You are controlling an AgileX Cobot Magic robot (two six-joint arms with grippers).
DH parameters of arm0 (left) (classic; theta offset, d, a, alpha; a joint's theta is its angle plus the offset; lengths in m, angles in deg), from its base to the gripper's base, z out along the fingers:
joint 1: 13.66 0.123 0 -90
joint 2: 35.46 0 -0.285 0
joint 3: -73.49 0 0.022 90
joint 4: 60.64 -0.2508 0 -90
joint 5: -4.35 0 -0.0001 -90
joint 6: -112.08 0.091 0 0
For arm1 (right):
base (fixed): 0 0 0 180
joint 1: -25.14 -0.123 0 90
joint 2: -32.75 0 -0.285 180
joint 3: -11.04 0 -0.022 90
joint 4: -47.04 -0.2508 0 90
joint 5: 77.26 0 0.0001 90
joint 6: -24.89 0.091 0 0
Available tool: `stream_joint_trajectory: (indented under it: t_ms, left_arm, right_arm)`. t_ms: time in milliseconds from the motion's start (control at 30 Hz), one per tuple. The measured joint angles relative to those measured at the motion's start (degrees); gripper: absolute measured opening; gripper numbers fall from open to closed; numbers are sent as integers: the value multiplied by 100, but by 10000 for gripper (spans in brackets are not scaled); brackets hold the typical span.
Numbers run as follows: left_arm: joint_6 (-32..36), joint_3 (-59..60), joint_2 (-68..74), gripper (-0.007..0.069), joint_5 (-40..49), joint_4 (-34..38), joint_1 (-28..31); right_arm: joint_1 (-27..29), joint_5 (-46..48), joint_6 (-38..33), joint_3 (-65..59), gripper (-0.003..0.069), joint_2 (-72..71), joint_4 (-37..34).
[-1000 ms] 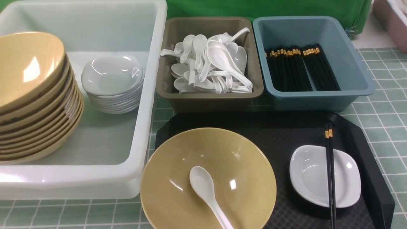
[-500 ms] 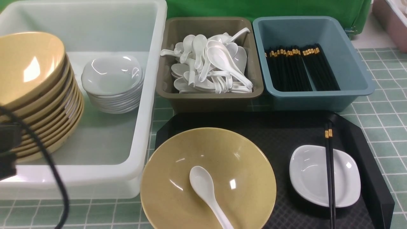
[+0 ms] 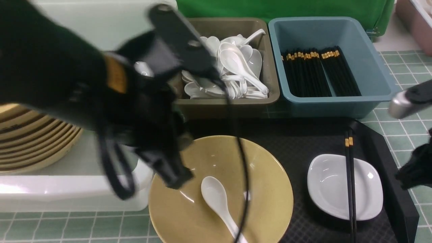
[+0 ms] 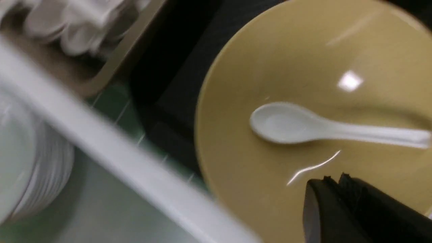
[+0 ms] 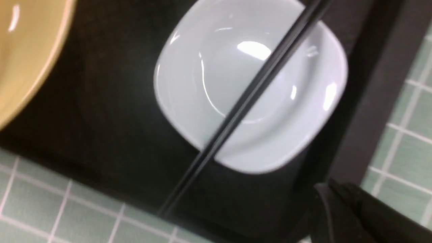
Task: On blue table put chopsticks spoon bowls plates into blue grey white boxes.
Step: 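Move the grippers toward the tableware on the black tray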
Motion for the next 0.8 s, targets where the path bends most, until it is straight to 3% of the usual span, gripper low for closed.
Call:
stream_joint_trajectory:
  t_ms: [167,367,533,800]
  left_arm:
    - [0,-34,490,3,75,124,-233]
    - [0,-40,588,3,208,129,-233]
    - [0,-40,588,3,220,136,-233]
    - [17,-40,588,3,220,142,-233]
  right_arm:
    - [-41,-91,277,200,170,812,-74]
    - [-356,-501,662,314,413,1340,-175]
    - [-398,-775,989,324,504,1750,-187]
    - [-398,-1072,1346,329,522,2328,-187]
